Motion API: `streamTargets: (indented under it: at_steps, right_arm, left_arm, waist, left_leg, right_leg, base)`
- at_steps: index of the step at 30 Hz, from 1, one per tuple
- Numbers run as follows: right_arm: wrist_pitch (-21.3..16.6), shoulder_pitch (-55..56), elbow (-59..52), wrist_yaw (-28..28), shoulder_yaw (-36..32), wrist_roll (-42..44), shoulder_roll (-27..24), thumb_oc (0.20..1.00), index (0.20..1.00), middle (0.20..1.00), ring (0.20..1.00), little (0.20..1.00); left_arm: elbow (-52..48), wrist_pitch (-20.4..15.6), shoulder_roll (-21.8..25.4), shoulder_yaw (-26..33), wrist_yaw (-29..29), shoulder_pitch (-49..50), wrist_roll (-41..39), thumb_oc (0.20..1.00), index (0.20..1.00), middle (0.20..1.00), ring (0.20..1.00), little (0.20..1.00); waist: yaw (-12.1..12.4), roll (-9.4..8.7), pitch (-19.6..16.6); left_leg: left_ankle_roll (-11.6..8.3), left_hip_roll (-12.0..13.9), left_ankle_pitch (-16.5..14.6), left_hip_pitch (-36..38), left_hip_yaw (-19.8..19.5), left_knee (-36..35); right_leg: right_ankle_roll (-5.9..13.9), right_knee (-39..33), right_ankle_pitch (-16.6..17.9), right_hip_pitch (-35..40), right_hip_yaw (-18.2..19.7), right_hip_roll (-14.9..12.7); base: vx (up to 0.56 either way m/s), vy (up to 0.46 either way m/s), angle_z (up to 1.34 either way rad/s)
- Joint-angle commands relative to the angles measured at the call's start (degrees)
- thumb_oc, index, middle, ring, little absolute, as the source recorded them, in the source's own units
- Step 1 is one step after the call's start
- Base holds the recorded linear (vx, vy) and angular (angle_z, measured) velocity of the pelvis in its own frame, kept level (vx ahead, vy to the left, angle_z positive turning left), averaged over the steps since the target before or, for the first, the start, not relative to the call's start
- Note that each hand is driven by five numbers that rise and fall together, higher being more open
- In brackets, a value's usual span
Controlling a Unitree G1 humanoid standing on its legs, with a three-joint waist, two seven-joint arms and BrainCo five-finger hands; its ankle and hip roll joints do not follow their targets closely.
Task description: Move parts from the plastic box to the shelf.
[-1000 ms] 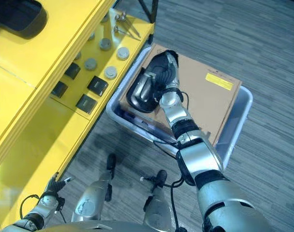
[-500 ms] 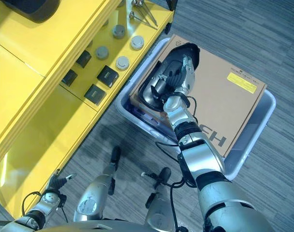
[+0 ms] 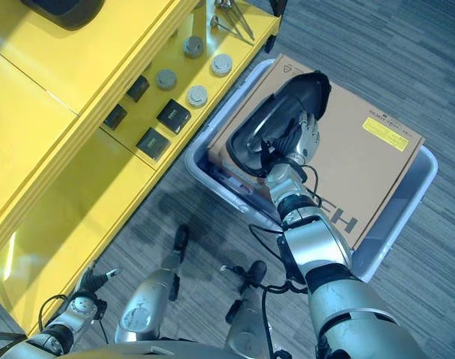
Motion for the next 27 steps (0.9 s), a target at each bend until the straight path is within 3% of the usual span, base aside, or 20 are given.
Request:
streamTargets:
  at_steps: [1,15,22,27]
  right_arm:
    - [-0.65,1.16,0.20,-2.05,-0.62,3.88,-1.64,1.000,1.000,1.000,1.000,1.000]
    - [-3.24,6.71,-18.32,-11.33,-5.30,0.79,-2.61,1.000,1.000,1.000,1.000,1.000]
    - [-3.40,7.66,-15.94,-12.89,-7.20,2.23,-1.76,1.000,1.000,1.000,1.000,1.000]
    - [-2.96,7.00,-7.51,-10.06,-6.56,5.11,-0.48,1.000,1.000,1.000,1.000,1.000]
  left_arm:
    - [3.27,-0.15,-0.65,-3.94,0.64,-2.66,-1.64,1.000,1.000,1.000,1.000,1.000]
    - [3.16,-0.63,-1.68,-2.58,1.87,-3.08,-1.99,1.000,1.000,1.000,1.000,1.000]
    - [3.33,-0.87,-1.70,-2.31,2.09,-3.17,-2.04,1.000,1.000,1.000,1.000,1.000]
    - [3.92,-0.55,-1.51,-2.45,1.79,-3.09,-1.89,1.000,1.000,1.000,1.000,1.000]
  waist:
    - [0.78,0.06,-2.13]
    - [-1.45,-0.17,-2.09]
    - [-1.43,-0.17,-2.15]
    - [-1.28,-0.12,-2.12]
  left_leg:
    - [-3.94,2.38,-1.65,-0.19,2.89,-0.27]
    - [-3.89,2.85,-1.97,0.46,3.70,-0.27]
    - [-3.98,2.92,-2.01,0.47,3.69,-0.27]
    - [-4.00,2.89,-2.03,0.34,3.65,-0.27]
  right_leg:
    - [4.99,0.21,1.72,1.07,2.66,-6.13]
    - [4.84,0.54,1.24,0.40,3.84,-5.97]
    - [4.79,0.38,1.22,0.47,3.82,-5.91]
    - [4.79,0.32,1.27,0.37,3.78,-5.79]
  base:
    - [0.01,0.008,0.14]
    - [0.00,0.000,0.01]
    - [0.00,0.000,0.00]
    - [0.00,0.000,0.00]
